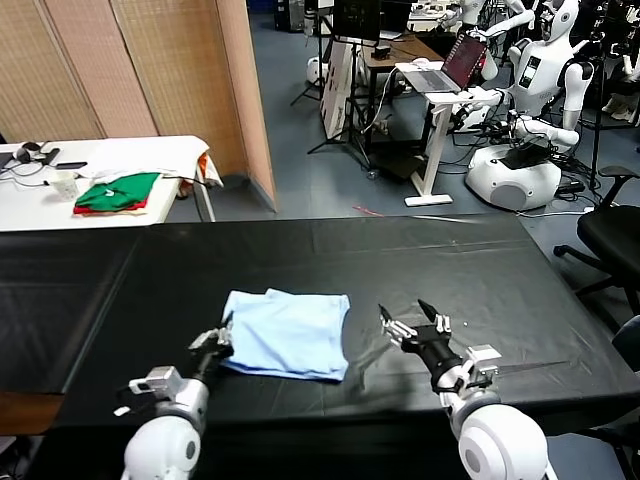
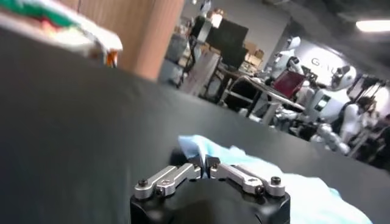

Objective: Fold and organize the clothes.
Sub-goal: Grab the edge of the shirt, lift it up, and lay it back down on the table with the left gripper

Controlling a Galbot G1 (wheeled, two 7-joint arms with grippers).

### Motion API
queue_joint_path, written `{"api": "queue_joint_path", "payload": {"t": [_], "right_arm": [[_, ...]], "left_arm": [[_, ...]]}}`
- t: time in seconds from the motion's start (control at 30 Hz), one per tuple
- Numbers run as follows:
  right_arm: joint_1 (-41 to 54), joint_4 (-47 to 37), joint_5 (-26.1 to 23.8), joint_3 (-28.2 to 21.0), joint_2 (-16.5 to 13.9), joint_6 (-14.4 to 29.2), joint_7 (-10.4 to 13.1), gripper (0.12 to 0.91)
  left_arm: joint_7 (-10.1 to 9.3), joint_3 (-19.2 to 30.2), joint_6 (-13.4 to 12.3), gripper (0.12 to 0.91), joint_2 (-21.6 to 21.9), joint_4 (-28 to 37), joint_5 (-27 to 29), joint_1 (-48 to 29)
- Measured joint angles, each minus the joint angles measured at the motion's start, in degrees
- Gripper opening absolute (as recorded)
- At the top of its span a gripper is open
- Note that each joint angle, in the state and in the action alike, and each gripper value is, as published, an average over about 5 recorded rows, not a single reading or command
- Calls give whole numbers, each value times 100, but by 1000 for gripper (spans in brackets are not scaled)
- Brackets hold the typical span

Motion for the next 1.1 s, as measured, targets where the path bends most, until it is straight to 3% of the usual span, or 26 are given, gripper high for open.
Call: {"api": "queue_joint_path", "payload": {"t": [0.17,0.4,0.6,0.77,1.1], "right_arm": [[-23,-69,-17,12,6,-4,28,907],[-2,-173,-35,-61,28,-7,35,907],[-13,-248,-101,-145,83,-3,36,907],[-73,-228,-152,-125,93,0,36,907],[-162,-211,-179,-89,130,17,24,907]], "left_arm": [[-79,-461,-52,179,712,-211,260,216],[-93,-1471,-147,179,1721,-488,393,701],[-255,-2015,-44,179,2044,-856,526,912],[-383,-1640,163,179,1779,-1265,522,826],[-699,202,507,179,562,-1363,34,515]]}}
